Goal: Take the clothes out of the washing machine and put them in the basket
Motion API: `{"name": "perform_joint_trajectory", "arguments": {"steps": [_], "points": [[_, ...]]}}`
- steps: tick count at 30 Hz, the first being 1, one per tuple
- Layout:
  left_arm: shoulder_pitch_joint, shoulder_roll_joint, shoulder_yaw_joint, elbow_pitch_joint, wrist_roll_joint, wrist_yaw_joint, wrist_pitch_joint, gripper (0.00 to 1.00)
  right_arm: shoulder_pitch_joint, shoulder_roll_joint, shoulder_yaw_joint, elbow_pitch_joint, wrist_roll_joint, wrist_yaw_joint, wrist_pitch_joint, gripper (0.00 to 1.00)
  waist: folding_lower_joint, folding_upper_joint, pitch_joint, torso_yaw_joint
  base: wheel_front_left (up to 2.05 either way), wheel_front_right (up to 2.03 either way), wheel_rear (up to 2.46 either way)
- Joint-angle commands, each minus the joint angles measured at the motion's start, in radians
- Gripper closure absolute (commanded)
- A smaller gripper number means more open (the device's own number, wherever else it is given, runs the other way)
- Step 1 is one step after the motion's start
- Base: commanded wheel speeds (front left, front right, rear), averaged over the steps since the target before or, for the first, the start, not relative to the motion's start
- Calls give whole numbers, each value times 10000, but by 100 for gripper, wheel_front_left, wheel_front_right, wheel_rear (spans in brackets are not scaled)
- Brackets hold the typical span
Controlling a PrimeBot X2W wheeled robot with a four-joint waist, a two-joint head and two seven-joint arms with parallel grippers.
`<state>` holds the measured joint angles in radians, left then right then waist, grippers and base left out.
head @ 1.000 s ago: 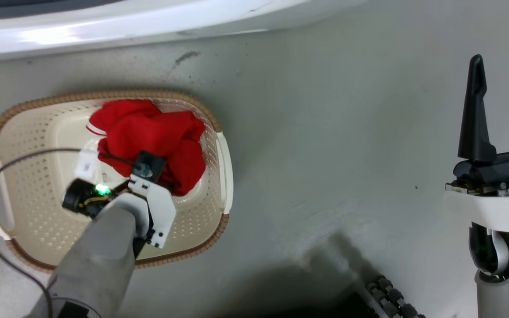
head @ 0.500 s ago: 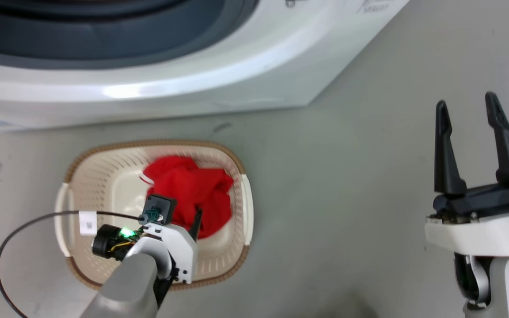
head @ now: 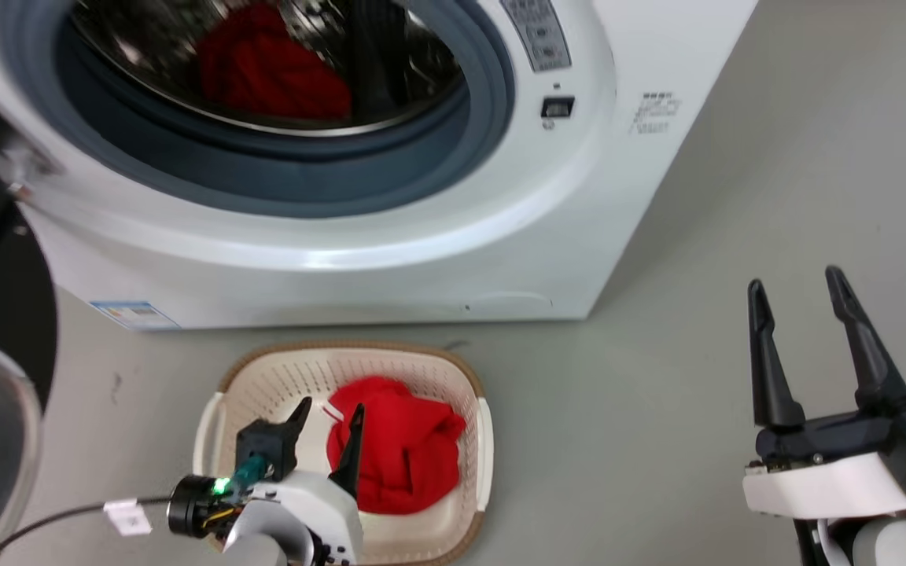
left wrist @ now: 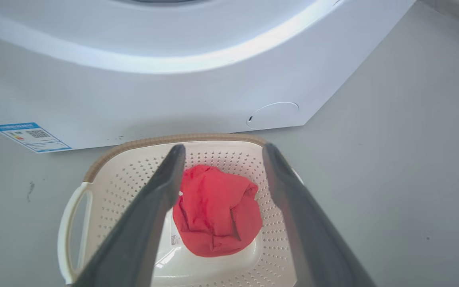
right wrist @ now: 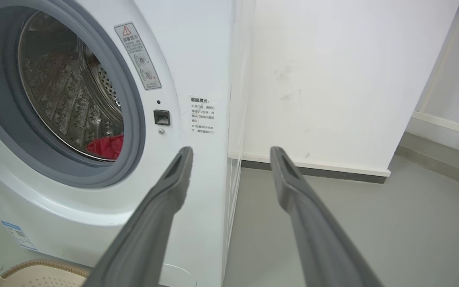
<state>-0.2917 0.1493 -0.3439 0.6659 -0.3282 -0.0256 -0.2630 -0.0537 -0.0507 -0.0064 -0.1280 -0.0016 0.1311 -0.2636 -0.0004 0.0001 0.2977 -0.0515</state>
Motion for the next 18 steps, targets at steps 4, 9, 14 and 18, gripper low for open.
{"name": "perform_joint_trajectory", "arguments": {"steps": [4, 9, 14, 18], "points": [[944, -52, 602, -1340, 428, 319, -25, 0, 418, 10, 60, 62, -45, -7, -17, 0, 4, -1, -973, 309, 0, 0, 0], [1651, -164, 1337, -2660, 748, 609, -25, 0, 660, 10, 58, 69, -8, -7, -17, 0, 4, -1, -1392, 296, 0, 0, 0], [1788, -215, 1786, -3299, 1129, 632, -25, 0, 760, 10, 103, 61, 45, -7, -17, 0, 4, -1, -1545, 225, 0, 0, 0], [1242, -200, 2007, -3168, 1305, 509, -26, 0, 646, 10, 173, 53, 86, -7, -17, 0, 4, -1, -1482, 103, 0, 0, 0]]}}
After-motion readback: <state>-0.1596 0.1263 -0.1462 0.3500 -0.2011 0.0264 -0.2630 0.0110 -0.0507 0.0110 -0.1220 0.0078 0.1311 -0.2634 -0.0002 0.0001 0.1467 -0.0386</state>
